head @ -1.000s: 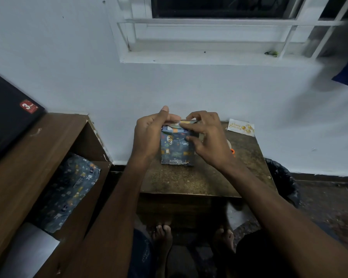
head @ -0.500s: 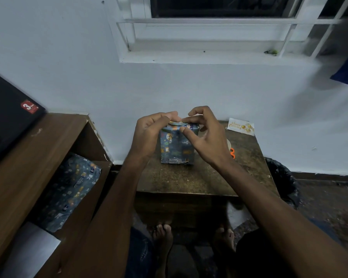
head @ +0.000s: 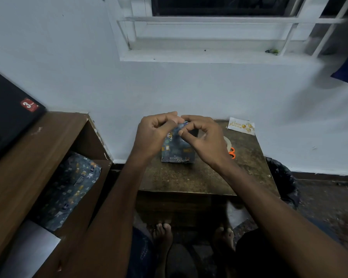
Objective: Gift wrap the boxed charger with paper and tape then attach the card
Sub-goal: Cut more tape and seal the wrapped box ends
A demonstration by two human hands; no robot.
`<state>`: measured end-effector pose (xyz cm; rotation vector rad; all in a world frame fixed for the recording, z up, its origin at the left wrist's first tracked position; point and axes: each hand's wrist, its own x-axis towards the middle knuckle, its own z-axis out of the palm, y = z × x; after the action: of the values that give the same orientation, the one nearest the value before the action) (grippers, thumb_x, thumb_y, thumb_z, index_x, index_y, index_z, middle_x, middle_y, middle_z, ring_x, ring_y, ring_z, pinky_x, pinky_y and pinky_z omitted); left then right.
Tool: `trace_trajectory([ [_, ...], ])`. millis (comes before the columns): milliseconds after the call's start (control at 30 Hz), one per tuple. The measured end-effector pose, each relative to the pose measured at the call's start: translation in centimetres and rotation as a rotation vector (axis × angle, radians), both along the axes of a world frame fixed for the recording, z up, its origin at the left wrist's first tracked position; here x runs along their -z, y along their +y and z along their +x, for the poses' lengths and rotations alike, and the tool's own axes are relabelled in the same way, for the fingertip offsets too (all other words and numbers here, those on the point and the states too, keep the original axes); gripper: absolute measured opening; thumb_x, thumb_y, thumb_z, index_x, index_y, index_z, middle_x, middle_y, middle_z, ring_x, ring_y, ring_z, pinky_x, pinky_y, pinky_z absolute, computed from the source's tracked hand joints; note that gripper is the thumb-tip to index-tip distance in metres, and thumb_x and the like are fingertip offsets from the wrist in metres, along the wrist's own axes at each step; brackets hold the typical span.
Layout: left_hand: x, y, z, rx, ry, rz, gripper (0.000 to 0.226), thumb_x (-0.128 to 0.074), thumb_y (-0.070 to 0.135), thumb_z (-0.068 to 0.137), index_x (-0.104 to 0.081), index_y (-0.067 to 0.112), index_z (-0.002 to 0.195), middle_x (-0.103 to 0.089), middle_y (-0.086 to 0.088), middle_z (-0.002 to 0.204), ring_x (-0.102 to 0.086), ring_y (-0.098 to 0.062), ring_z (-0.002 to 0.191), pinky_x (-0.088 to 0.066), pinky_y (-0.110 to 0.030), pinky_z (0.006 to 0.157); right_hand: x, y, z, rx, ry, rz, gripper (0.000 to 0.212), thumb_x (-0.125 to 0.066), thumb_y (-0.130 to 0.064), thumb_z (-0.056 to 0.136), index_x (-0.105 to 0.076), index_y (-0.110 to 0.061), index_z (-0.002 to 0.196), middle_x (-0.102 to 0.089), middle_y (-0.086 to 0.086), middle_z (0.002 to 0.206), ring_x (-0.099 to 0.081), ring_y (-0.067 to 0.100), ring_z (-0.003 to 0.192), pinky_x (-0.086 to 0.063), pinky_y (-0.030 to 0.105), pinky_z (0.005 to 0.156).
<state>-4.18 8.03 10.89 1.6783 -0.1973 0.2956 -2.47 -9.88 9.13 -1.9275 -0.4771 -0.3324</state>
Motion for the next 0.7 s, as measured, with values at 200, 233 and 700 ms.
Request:
trace_trajectory([
  [200, 0.73, -0.03, 0.51, -0.085, -0.034, 0.081, 0.018, -0.074, 0.009, 0.095, -0.084, 0.023, 0.099, -0.082, 0.010, 0.104, -0.069, -0.002, 0.121, -0.056, -0.036, 0.106, 0.16, 0.07, -0.25, -0.034, 0.051, 0.099, 0.007, -0.080, -0.018, 0.087, -0.082, -0.023, 0.083, -0.075, -0.011, 0.120, -0.060, 0.003, 0.126, -0.047, 0.042, 0.108],
  [233, 0.74, 0.00, 0.56, -0.104, -0.033, 0.081, 0.015, -0.076, 0.010, 0.094, -0.085, 0.021, 0.099, -0.082, 0.010, 0.105, -0.070, -0.002, 0.119, -0.057, -0.037, 0.105, 0.20, 0.14, -0.33, -0.025, 0.044, 0.106, 0.006, -0.080, -0.018, 0.087, -0.082, -0.023, 0.083, -0.075, -0.010, 0.119, -0.060, 0.003, 0.125, -0.047, 0.043, 0.108],
  [700, 0.63, 0.73, 0.63, -0.040, -0.090, 0.139, 0.008, -0.076, 0.020, 0.094, -0.083, 0.018, 0.098, -0.082, 0.002, 0.106, -0.072, -0.011, 0.120, -0.057, -0.044, 0.106, 0.90, 0.23, 0.09, 0.100, -0.070, -0.022, 0.012, -0.085, -0.011, 0.080, -0.080, -0.020, 0.087, -0.077, -0.011, 0.117, -0.064, 0.004, 0.119, -0.051, 0.032, 0.103],
])
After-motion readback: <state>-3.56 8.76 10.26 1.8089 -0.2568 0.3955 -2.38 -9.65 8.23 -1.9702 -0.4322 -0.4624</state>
